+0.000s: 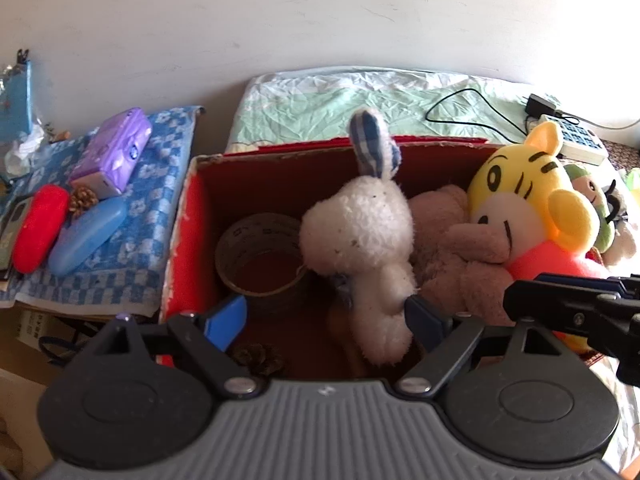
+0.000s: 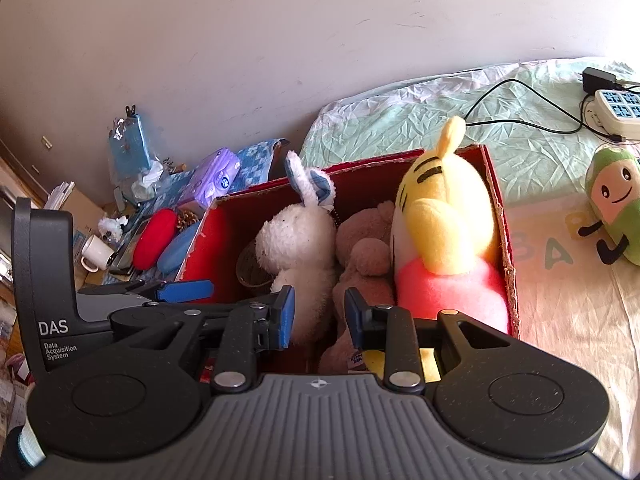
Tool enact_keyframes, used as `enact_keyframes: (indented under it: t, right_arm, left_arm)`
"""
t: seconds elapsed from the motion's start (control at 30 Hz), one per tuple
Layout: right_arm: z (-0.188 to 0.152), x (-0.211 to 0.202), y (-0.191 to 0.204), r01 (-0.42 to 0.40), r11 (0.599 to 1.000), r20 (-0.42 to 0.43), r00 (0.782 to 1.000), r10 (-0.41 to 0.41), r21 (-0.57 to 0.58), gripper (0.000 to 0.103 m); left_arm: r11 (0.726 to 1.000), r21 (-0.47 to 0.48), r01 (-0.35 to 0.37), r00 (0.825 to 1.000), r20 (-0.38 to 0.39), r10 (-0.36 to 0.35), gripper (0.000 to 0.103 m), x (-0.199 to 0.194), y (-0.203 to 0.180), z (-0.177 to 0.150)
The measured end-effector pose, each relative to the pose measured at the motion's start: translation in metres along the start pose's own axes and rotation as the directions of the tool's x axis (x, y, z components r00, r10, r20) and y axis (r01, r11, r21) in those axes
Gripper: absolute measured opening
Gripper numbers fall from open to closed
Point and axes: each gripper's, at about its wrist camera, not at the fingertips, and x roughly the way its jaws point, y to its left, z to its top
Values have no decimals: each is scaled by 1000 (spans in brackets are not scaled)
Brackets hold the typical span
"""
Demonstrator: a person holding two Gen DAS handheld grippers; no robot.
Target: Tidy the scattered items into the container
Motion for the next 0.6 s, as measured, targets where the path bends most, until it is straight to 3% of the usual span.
enact_keyframes:
  t: [0.6]
  right_arm:
    - [-11,-21,-14,-50,998,34,998,49,28,30]
  left_arm:
    - [994,42,-104,994,38,103,96,-9,-18,3]
